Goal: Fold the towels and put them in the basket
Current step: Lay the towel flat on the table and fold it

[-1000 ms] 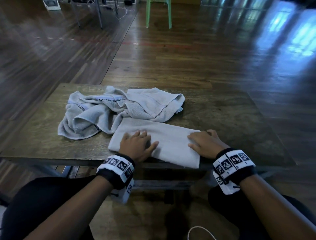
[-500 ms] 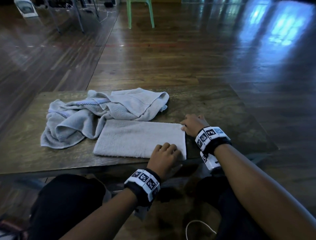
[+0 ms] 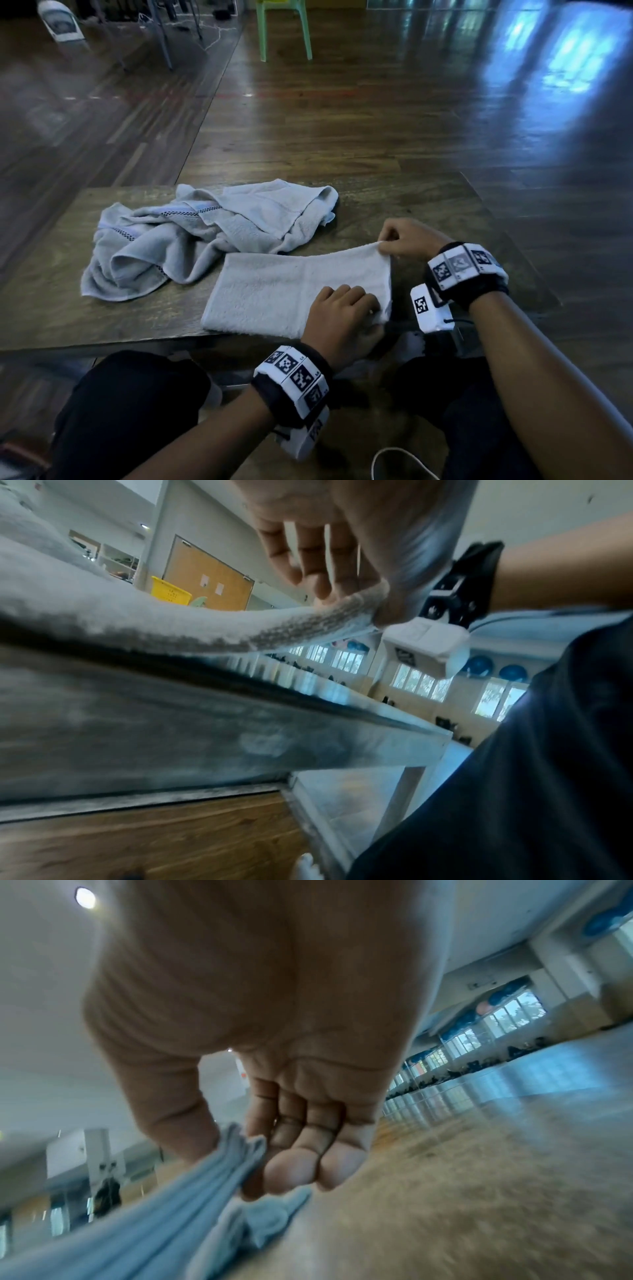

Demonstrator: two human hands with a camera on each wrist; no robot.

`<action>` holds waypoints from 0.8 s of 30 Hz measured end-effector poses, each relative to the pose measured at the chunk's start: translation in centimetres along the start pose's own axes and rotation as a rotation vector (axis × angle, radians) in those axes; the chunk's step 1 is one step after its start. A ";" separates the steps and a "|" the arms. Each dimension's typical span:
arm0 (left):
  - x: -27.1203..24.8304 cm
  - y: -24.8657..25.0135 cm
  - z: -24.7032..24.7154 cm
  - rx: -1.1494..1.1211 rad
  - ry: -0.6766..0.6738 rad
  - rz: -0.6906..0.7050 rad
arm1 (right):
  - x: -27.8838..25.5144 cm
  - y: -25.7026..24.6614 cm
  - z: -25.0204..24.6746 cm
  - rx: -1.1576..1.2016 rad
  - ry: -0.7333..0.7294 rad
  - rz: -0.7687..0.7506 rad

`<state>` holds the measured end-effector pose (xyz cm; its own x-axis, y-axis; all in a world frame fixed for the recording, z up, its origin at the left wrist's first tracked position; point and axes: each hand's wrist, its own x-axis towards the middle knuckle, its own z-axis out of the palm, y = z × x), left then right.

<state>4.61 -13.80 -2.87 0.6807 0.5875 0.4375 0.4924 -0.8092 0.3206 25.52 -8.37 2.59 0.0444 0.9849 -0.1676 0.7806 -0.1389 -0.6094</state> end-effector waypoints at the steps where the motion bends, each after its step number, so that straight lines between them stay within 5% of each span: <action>1: 0.1 0.4 -0.5 -0.029 0.042 -0.007 | -0.4 -0.2 -0.6 0.074 0.008 -0.022; 6: -0.2 0.6 -2.7 -0.103 0.125 -0.076 | -1.8 -1.1 -2.2 0.339 -0.035 -0.123; 11: -2.3 -1.0 -4.0 -0.126 0.093 -0.186 | -1.2 -2.3 -2.2 0.462 -0.250 -0.102; 18: -6.6 -4.1 -5.9 -0.418 0.220 -0.471 | 1.2 -6.3 -0.9 0.342 -0.351 -0.194; 24: -9.1 -5.6 -6.5 -0.524 0.412 -0.774 | 4.3 -11.1 2.7 0.151 -0.240 -0.218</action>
<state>-7.90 -14.59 -3.22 -0.0116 0.9840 0.1780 0.3516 -0.1626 0.9219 15.36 -2.89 6.59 -0.2748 0.9431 -0.1872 0.6540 0.0407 -0.7554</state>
